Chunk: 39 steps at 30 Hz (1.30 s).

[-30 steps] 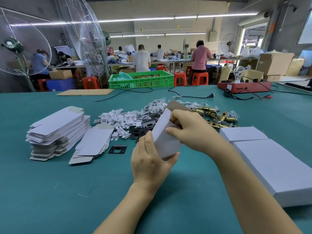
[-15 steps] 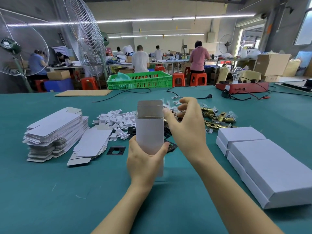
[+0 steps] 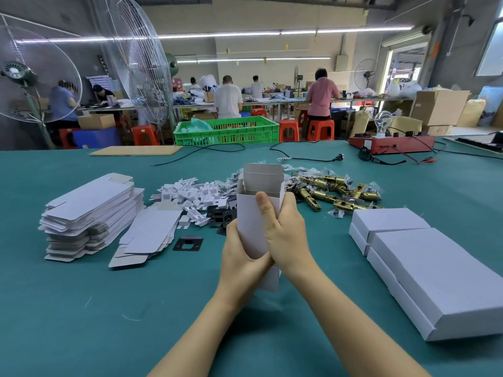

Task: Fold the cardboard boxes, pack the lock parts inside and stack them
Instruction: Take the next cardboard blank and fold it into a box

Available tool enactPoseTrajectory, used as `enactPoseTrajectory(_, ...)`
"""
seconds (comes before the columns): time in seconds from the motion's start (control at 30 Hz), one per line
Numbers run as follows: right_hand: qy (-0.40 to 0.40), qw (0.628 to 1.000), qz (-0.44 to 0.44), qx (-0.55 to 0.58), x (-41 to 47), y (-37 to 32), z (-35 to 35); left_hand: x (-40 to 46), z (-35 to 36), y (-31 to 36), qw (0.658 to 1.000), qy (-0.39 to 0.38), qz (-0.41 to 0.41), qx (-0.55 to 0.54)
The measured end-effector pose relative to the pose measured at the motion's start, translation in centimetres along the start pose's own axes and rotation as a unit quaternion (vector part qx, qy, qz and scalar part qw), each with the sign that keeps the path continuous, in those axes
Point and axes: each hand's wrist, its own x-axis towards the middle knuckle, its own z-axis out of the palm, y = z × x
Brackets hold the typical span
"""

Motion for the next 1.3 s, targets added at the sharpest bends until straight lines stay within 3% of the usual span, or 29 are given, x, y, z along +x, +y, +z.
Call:
enactPoseTrajectory(0.1,0.023,1.000,-0.013,0.015,0.3,0.0,-0.4,-0.1,0.0,0.0,0.999,-0.026,0.029,-0.017)
enactPoseTrajectory(0.33,0.064,0.997,0.001,0.045,0.8,0.6,-1.2,0.4,0.1,0.0,0.996,-0.023,0.011,-0.080)
enactPoseTrajectory(0.5,0.074,0.992,0.044,0.093,1.1,1.1,-0.8,0.2,0.4,0.1,0.997,0.015,0.011,-0.081)
enactPoseTrajectory(0.63,0.067,0.991,0.053,0.106,0.6,1.1,-0.3,-0.1,0.4,0.3,0.996,0.043,0.055,-0.059)
enactPoseTrajectory(0.83,0.102,0.989,0.016,0.104,0.5,1.2,-0.7,-0.6,1.0,0.6,0.992,0.021,0.106,-0.061)
enactPoseTrajectory(1.07,0.072,0.992,-0.026,0.103,-0.7,2.5,0.4,0.2,0.9,0.8,0.987,0.043,0.091,-0.125)
enactPoseTrajectory(1.3,0.009,0.987,0.048,0.150,-0.1,1.6,0.1,0.4,0.9,1.3,0.986,0.054,0.084,-0.131)
